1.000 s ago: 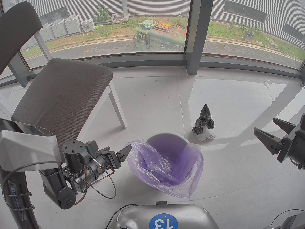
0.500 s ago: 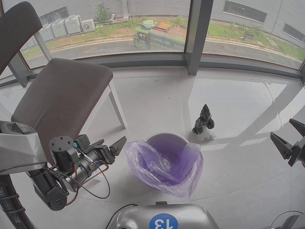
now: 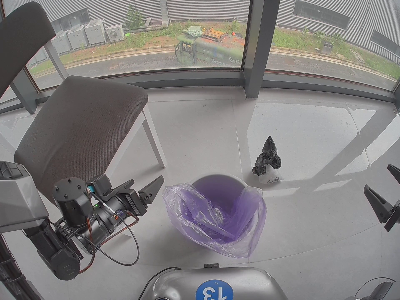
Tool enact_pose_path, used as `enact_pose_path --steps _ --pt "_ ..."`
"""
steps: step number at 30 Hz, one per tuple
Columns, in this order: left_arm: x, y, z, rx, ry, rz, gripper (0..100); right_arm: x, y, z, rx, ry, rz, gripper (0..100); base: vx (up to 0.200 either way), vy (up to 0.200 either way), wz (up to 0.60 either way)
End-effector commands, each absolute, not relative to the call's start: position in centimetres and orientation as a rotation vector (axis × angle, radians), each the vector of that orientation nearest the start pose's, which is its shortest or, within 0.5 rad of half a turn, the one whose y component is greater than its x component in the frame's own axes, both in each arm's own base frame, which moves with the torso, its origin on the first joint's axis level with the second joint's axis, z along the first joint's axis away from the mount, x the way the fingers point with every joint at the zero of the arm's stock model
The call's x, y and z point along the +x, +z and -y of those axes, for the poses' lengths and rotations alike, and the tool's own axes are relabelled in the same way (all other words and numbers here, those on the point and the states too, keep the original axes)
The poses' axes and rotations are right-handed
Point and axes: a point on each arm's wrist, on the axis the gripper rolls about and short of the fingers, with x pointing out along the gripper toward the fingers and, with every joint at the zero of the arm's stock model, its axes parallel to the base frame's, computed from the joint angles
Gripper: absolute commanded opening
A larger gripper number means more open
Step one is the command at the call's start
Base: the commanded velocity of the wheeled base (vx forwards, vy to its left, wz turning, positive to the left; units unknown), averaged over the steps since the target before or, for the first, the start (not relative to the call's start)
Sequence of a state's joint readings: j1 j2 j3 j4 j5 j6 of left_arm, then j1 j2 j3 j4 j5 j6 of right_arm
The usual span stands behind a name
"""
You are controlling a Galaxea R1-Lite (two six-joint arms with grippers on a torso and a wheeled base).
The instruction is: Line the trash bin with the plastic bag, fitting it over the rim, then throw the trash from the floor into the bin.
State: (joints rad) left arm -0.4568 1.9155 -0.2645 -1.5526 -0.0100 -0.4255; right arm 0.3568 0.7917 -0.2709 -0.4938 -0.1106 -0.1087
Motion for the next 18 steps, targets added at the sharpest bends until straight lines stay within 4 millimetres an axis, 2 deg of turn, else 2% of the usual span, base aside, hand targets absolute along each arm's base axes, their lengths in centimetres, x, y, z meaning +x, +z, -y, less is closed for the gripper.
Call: enact_pose_path --steps 1,6,18 --pt "23.1 10.3 11.5 -0.407 -0.456 -0.152 100 6.5 18.7 -2.2 -0.115 0.258 0.026 100 0.000 0.000 0.00" --pt "23.0 10.5 11.4 -0.409 -0.456 -0.142 100 6.2 18.9 -2.1 -0.111 0.330 0.056 100 0.000 0.000 0.00" --pt "22.5 10.9 11.8 -0.421 -0.481 -0.136 100 6.2 20.2 -2.0 -0.112 0.326 0.112 100 0.000 0.000 0.00"
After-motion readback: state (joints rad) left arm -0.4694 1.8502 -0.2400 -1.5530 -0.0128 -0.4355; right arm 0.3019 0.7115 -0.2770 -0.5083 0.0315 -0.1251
